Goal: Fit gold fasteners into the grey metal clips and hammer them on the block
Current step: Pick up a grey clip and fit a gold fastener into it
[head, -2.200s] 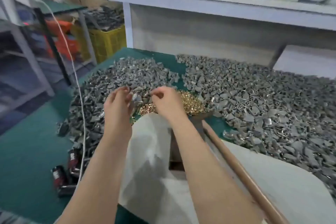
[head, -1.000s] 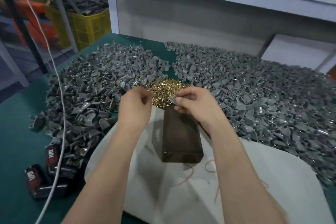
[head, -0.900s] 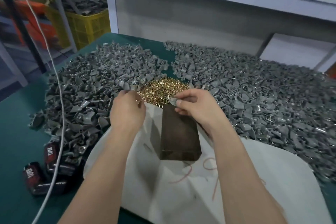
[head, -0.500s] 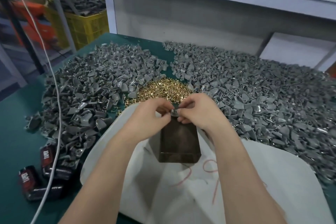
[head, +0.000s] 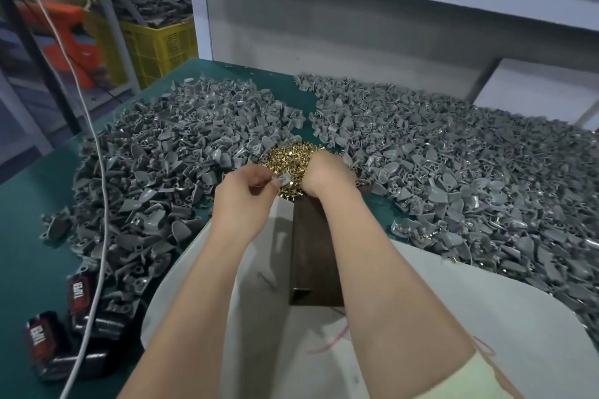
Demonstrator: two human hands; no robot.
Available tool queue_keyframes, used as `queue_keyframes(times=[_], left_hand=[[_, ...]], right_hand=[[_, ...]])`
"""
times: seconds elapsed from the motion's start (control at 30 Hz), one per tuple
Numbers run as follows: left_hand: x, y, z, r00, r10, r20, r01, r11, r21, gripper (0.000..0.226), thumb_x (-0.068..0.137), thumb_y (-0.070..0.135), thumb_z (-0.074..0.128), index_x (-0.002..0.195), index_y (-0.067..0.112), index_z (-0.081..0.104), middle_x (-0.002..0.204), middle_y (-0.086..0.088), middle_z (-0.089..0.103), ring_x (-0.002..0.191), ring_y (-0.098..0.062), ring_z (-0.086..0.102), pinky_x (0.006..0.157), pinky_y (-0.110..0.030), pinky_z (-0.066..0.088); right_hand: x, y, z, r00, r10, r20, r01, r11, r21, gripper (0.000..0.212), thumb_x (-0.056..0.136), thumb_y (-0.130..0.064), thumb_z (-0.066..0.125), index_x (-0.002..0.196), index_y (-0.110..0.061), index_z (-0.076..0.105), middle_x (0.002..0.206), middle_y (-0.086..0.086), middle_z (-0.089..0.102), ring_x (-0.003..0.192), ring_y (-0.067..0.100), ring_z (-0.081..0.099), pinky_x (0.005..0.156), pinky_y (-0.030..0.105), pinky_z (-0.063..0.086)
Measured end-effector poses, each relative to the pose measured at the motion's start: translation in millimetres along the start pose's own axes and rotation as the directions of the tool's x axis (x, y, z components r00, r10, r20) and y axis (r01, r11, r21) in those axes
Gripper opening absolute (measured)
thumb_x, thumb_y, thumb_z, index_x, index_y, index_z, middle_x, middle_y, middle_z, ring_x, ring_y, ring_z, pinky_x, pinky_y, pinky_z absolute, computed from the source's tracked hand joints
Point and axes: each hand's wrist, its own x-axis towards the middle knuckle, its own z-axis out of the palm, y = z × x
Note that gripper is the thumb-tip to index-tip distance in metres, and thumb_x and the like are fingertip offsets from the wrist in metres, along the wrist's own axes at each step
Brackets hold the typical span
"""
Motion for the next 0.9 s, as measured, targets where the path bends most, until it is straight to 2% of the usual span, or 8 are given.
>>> queue_keyframes(times=[0.13, 0.27, 0.43, 0.53, 0.73, 0.8, 0.87, 0.9], left_hand=[[0.3, -1.0, -0.5, 0.999, 0.006, 0.031, -0.006, 1.0, -0.02, 0.006, 0.089, 0.023, 0.065, 0.092, 0.018, 0.066, 0.083, 0.009, 0.062, 0.084, -0.006, 0.056, 0.067, -0.017, 0.038], [-3.9, 1.8, 0.7, 0.998, 0.03, 0.063, -0.03, 0.999, -0.014, 0.003, 0.088, 0.018, 0.064, 0.09, 0.017, 0.067, 0.087, 0.003, 0.066, 0.085, -0.011, 0.059, 0.073, -0.023, 0.04], [-6.7, 5.2, 3.1, 0.997, 0.012, 0.07, -0.012, 1.0, 0.002, 0.008, 0.09, 0.019, 0.061, 0.093, 0.014, 0.066, 0.081, 0.012, 0.059, 0.081, -0.009, 0.057, 0.068, -0.022, 0.037], [-7.4, 6.8, 5.4, 0.997, 0.026, 0.072, -0.026, 1.0, 0.005, 0.006, 0.09, 0.018, 0.061, 0.093, 0.015, 0.065, 0.08, 0.017, 0.056, 0.075, -0.003, 0.053, 0.064, -0.021, 0.033], [-9.4, 9.3, 6.4, 0.993, 0.048, 0.103, -0.052, 0.998, 0.032, 0.005, 0.09, 0.018, 0.061, 0.093, 0.016, 0.065, 0.079, 0.018, 0.055, 0.075, -0.005, 0.054, 0.067, -0.021, 0.037], [-9.3, 8.0, 5.4, 0.994, 0.044, 0.102, -0.047, 0.999, 0.021, 0.004, 0.09, 0.017, 0.061, 0.092, 0.017, 0.064, 0.079, 0.017, 0.055, 0.073, -0.001, 0.054, 0.065, -0.021, 0.036], [-10.0, 7.8, 6.1, 0.995, 0.033, 0.092, -0.033, 0.999, 0.003, 0.003, 0.09, 0.017, 0.061, 0.09, 0.016, 0.064, 0.079, 0.016, 0.056, 0.074, -0.005, 0.055, 0.066, -0.022, 0.037], [-10.9, 8.8, 7.3, 0.996, 0.02, 0.083, -0.019, 1.0, -0.013, 0.004, 0.091, 0.018, 0.06, 0.09, 0.016, 0.063, 0.081, 0.016, 0.057, 0.076, -0.007, 0.055, 0.067, -0.022, 0.037]], right_hand=[[3.4, 0.1, 1.3, 0.997, -0.009, 0.074, 0.015, 0.997, -0.08, 0.042, 0.081, -0.008, 0.054, 0.123, -0.008, 0.053, 0.128, 0.011, 0.053, 0.117, 0.031, 0.052, 0.095, 0.044, 0.041], [6.2, -0.9, 0.0, 0.992, -0.02, 0.121, 0.034, 0.992, -0.12, 0.036, 0.083, -0.008, 0.056, 0.119, -0.004, 0.055, 0.126, 0.014, 0.054, 0.114, 0.032, 0.054, 0.094, 0.041, 0.044], [6.2, 0.0, 1.1, 0.999, 0.0, 0.052, 0.003, 0.998, -0.067, 0.04, 0.081, -0.004, 0.057, 0.12, -0.005, 0.056, 0.128, 0.012, 0.054, 0.114, 0.031, 0.055, 0.088, 0.037, 0.045], [4.4, 0.9, 1.4, 1.0, 0.002, 0.009, -0.002, 0.999, -0.051, 0.042, 0.079, -0.004, 0.058, 0.121, -0.006, 0.056, 0.127, 0.011, 0.055, 0.114, 0.03, 0.055, 0.087, 0.037, 0.045], [5.6, -2.1, -1.1, 0.999, 0.0, 0.046, 0.002, 0.999, -0.044, 0.044, 0.08, -0.005, 0.061, 0.123, -0.003, 0.055, 0.128, 0.013, 0.054, 0.114, 0.03, 0.054, 0.092, 0.039, 0.046], [5.0, 1.9, -2.3, 0.998, -0.027, 0.055, 0.028, 1.0, -0.011, 0.03, 0.083, -0.003, 0.058, 0.113, -0.003, 0.059, 0.122, 0.014, 0.057, 0.104, 0.029, 0.057, 0.085, 0.033, 0.046], [3.7, 10.7, -7.3, 0.999, -0.052, 0.004, 0.051, 0.998, 0.046, 0.009, 0.087, -0.002, 0.053, 0.092, -0.005, 0.059, 0.106, 0.015, 0.061, 0.087, 0.027, 0.056, 0.073, 0.028, 0.043], [2.8, 16.4, -10.9, 0.998, -0.046, -0.029, 0.049, 0.995, 0.092, 0.007, 0.088, -0.002, 0.052, 0.086, -0.005, 0.058, 0.098, 0.015, 0.061, 0.084, 0.027, 0.056, 0.07, 0.028, 0.042]])
